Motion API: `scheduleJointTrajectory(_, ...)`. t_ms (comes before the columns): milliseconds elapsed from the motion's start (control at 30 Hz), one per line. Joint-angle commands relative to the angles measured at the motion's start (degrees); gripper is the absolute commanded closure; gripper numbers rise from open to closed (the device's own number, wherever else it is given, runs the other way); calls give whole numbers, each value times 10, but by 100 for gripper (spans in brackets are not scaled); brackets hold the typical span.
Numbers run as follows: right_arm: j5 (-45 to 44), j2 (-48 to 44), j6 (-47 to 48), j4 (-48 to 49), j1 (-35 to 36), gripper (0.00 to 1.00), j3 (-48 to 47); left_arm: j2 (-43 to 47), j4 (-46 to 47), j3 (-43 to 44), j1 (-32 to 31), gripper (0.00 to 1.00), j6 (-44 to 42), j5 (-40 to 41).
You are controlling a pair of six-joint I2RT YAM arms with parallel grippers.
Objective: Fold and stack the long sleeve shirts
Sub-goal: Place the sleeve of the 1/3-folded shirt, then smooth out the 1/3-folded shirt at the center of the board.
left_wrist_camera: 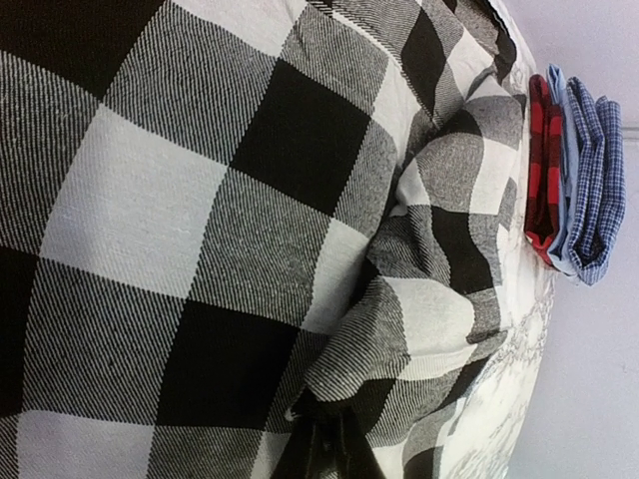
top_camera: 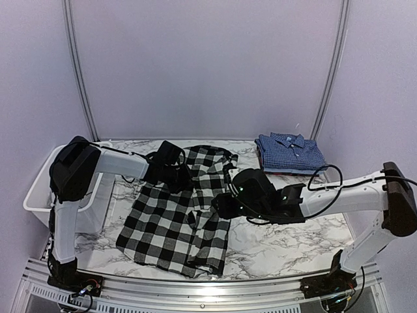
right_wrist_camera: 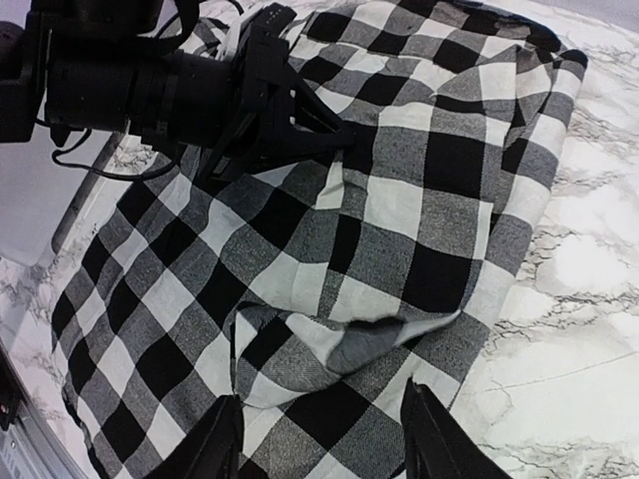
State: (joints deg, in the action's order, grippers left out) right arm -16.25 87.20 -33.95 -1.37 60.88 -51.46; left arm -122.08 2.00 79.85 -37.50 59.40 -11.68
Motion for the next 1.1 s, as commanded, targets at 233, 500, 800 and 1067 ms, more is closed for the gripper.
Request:
scheduleJointTrajectory(233, 66, -27, 85, -97, -80, 48, -46, 57, -72, -6, -5, 62, -121, -25)
scheduleJointTrajectory(500, 83, -9, 113, -110, -108, 49, -67, 139, -104, -100, -48, 43, -216, -58)
scheduleJointTrajectory(800, 96, 9, 116, -106, -111, 50, -68, 144, -107, -118, -92, 35, -229, -65)
scheduleJointTrajectory(1067, 88, 46, 148, -125, -87, 55, -120, 230, -116, -192, -92, 25, -195, 25)
